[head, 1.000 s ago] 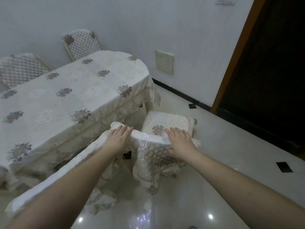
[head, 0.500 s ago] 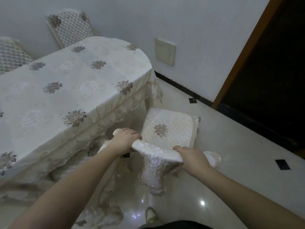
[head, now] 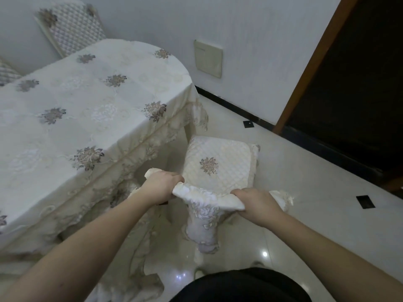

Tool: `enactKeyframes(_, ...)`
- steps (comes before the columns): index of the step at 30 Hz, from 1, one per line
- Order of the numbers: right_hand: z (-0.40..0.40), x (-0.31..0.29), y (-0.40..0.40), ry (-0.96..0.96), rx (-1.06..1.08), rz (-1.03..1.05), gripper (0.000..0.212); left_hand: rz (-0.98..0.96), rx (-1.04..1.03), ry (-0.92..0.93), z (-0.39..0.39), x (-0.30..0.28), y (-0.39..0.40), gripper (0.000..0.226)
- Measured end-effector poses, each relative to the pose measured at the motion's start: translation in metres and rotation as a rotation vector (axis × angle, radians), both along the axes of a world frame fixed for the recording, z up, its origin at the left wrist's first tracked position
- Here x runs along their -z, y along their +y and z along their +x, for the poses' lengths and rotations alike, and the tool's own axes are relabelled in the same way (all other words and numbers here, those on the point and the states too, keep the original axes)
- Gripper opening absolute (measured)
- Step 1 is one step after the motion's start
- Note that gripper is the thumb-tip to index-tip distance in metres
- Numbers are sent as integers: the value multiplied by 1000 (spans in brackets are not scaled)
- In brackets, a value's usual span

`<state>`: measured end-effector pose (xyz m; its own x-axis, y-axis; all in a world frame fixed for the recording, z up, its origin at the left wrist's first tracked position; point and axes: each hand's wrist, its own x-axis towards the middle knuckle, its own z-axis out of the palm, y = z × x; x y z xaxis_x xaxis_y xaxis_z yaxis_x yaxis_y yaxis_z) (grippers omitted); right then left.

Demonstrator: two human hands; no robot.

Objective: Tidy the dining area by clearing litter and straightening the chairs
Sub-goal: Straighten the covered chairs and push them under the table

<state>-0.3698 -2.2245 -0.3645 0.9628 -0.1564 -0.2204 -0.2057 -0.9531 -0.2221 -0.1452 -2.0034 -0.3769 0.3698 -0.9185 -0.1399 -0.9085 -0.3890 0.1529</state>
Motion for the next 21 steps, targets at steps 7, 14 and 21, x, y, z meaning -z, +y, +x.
enactKeyframes(7, -3, -2, -23, -80, -119, 68, 39, 142, -129, 2, -12, 1, -13, 27)
enactKeyframes(14, -3, -7, -69, -209, -200, 90, 35, 198, -246, -6, -28, -12, -40, 23)
enactKeyframes(21, 7, -23, -110, -154, -335, 92, 37, 209, -345, -67, -75, -43, -59, 14)
